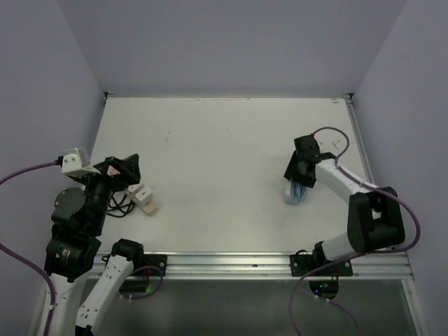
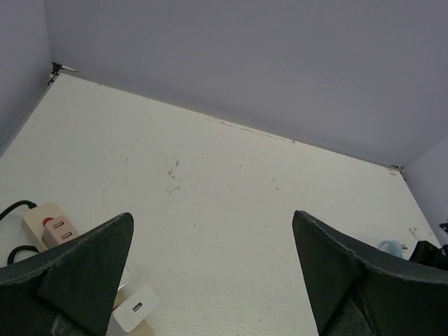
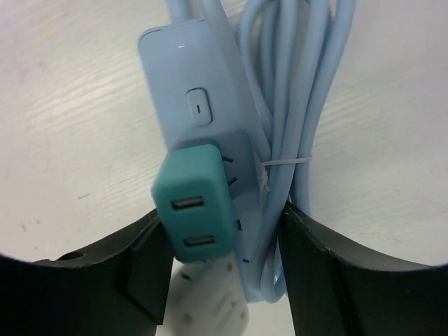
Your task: Pull the plug off the socket
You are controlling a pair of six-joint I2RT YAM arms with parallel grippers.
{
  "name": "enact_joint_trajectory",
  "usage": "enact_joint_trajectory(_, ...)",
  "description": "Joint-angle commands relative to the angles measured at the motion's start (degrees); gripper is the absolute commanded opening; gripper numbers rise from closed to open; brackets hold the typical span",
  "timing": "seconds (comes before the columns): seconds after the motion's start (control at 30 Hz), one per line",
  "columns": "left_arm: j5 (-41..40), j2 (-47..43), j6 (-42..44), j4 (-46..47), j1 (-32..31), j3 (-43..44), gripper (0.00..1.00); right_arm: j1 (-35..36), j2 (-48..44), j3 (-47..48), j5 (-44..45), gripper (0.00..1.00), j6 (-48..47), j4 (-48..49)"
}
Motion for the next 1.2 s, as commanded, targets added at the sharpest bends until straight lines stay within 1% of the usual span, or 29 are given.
enact_joint_trajectory(0.0, -0.54, -0.46, -0.63, -0.23, -0.40, -0.34, 1.00, 7.17, 3.20, 6.25, 4.31, 0.60, -4.13, -2.29)
enact_joint_trajectory(0.03, -0.63, -0.55, -0.63, -0.50, -0.40, -0.34, 1.00, 8.75, 4.09, 7.31, 4.92, 0.60, -4.74, -2.91)
enact_joint_trajectory(0.07, -0.63, -0.55, -0.54, -0.67, -0.40, -0.34, 1.00, 11.90, 4.97, 8.37, 6.15, 0.60, -4.83, -3.26)
enact_joint_trajectory(0.17, -0.46, -0.29, -0.36, -1.29, -0.40, -0.43, 0.99, 17.18, 8.75, 12.32, 7.04, 0.61, -5.27, -4.40)
enact_joint_trajectory(0.27, 0.16, 0.24, -0.36, -1.99, -0.40, -0.43, 1.00, 20.62, 12.09, 15.75, 7.48, 0.62, -5.10, -5.63)
enact_joint_trajectory(0.37, 0.68, 0.50, -0.36, -2.61, -0.40, -0.16, 1.00, 22.30, 13.59, 17.78, 7.74, 0.63, -5.27, -5.99)
enact_joint_trajectory(0.5, 0.77, 0.59, 0.07, -3.13, -0.40, 0.01, 1.00, 22.39, 12.98, 18.40, 7.30, 0.64, -5.97, -6.25)
enact_joint_trajectory(0.6, 1.21, 0.94, -0.01, -3.05, -0.40, 0.01, 1.00, 22.48, 11.75, 19.53, 7.65, 0.68, -8.52, -7.13)
enact_joint_trajectory(0.7, 2.27, 1.65, -0.54, -2.87, -0.40, -0.07, 1.00, 22.39, 10.17, 20.68, 7.04, 0.73, -11.42, -8.36)
enact_joint_trajectory(0.73, 2.62, 1.91, -0.54, -2.70, -0.40, -0.16, 1.00, 22.39, 9.82, 20.86, 6.87, 0.77, -12.64, -8.71)
enact_joint_trajectory(0.83, 3.58, 2.44, -0.89, -2.17, -0.40, -0.34, 1.00, 22.48, 8.59, 21.74, 6.86, 0.84, -14.58, -9.67)
enact_joint_trajectory(0.97, 4.73, 3.05, -1.24, -1.73, -0.40, -0.34, 1.00, 22.13, 7.62, 21.91, 9.40, 0.88, -15.55, -10.12)
enact_joint_trajectory(1.03, 4.99, 3.40, -1.33, -1.82, -0.48, -0.16, 1.00, 21.69, 7.44, 21.83, 10.02, 0.94, -16.08, -10.38)
enact_joint_trajectory(1.17, 5.78, 4.02, -1.42, -2.08, -0.40, -0.07, 1.00, 19.67, 6.39, 21.21, 11.78, 0.96, -16.26, -11.00)
